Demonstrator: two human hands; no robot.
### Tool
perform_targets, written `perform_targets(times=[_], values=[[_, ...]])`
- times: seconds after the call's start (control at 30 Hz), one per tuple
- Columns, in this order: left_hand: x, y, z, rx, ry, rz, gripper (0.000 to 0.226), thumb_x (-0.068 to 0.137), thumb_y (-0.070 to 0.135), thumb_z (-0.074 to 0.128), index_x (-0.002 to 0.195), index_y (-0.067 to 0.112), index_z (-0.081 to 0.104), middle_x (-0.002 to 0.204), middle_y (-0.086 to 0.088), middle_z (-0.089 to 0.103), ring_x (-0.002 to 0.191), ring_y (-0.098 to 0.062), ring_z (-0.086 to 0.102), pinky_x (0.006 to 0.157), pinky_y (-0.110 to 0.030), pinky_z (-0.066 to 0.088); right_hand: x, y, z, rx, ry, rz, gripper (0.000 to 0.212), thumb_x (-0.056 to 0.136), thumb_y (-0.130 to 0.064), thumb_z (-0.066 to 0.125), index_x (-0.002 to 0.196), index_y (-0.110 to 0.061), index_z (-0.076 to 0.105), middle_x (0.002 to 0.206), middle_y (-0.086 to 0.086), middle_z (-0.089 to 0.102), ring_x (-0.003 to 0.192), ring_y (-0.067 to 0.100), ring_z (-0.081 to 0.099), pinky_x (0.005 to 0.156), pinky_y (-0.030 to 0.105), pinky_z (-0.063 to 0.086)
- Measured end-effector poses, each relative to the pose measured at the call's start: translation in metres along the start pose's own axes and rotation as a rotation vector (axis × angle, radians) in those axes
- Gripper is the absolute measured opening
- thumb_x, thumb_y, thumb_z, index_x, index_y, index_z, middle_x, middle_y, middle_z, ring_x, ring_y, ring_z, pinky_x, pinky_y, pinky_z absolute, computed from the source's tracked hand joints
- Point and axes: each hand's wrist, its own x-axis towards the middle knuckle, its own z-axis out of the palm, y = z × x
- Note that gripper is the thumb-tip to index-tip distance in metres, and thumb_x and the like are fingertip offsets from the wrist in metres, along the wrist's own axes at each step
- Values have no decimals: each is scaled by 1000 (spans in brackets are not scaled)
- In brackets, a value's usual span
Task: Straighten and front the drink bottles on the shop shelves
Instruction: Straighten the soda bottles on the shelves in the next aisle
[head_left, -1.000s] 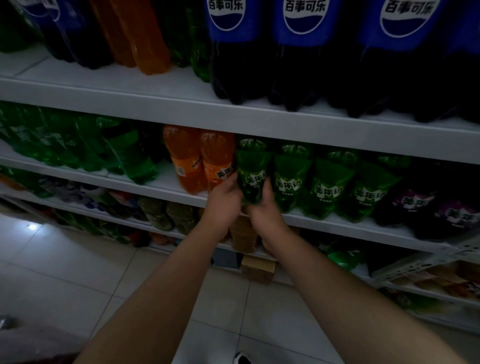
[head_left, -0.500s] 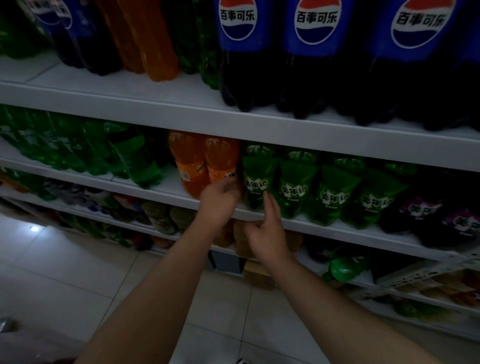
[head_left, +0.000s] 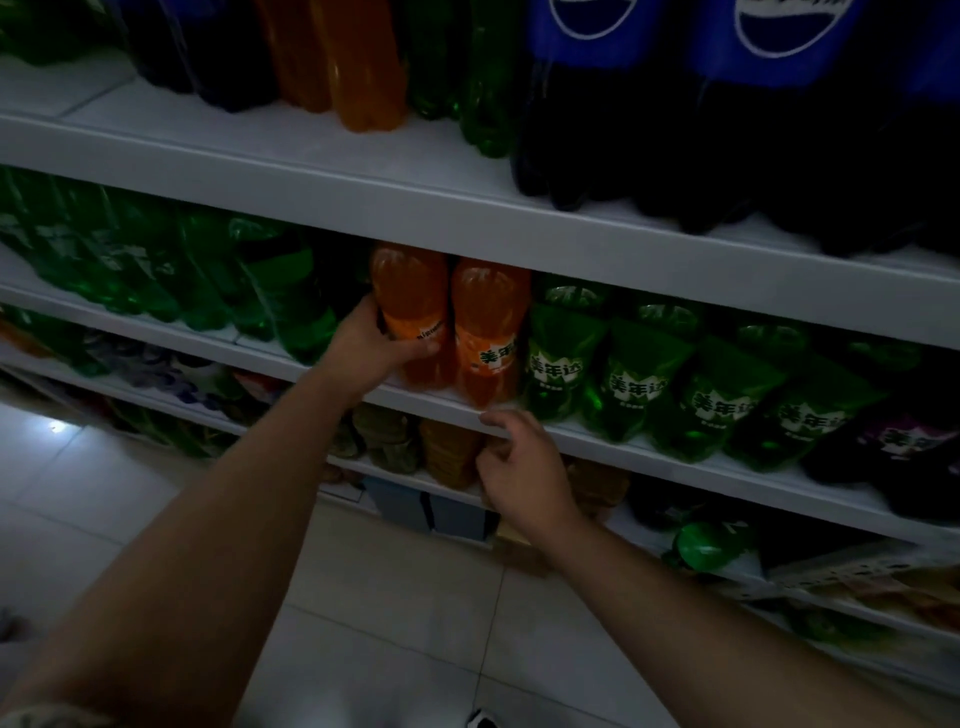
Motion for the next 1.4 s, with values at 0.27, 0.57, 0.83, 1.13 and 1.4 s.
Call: perform_targets(times=[0.27, 0.57, 0.83, 1.13, 1.4], values=[[-3, 3, -7, -67, -61, -34, 93, 61, 22, 88, 136, 24, 33, 117, 18, 55, 100, 10, 54, 77, -12, 45, 8, -10, 11, 38, -89, -2, 35, 82, -8, 57, 116, -16, 60, 111, -3, 51, 82, 14, 59, 77, 29, 51], [-7, 4, -12, 130, 41, -16, 76, 62, 42, 86, 126, 25, 50, 115, 13, 61, 102, 0, 59, 89, -25, 48, 23, -9, 1, 41, -179, -4, 29, 85, -11, 55, 112, -20, 60, 91, -7, 52, 70, 12, 56, 60, 20, 42], [-10, 5, -3, -16, -111, -37, 87, 77, 25, 79, 144, 24, 23, 121, 15, 54, 102, 11, 56, 80, -15, 48, 31, -26, 24, 61, -123, 77, 29, 87, -15, 55, 114, -21, 62, 105, 3, 62, 80, 14, 58, 68, 23, 44], [5, -11, -3, -5, -7, 50, 92, 63, 26, 89, 134, 17, 30, 128, -2, 50, 117, -17, 53, 100, -43, 46, 20, -16, 45, -20, -9, 237, 28, 84, -13, 56, 111, -19, 62, 106, 5, 66, 92, 22, 63, 83, 36, 53], [22, -18, -53, 26, -331, 62, 60, 78, 25, 77, 130, 30, 49, 118, 21, 59, 109, 8, 55, 104, -36, 43, 35, 1, 35, 19, 49, 313, 31, 85, -15, 59, 116, -19, 63, 109, -1, 64, 92, 17, 61, 78, 24, 47]])
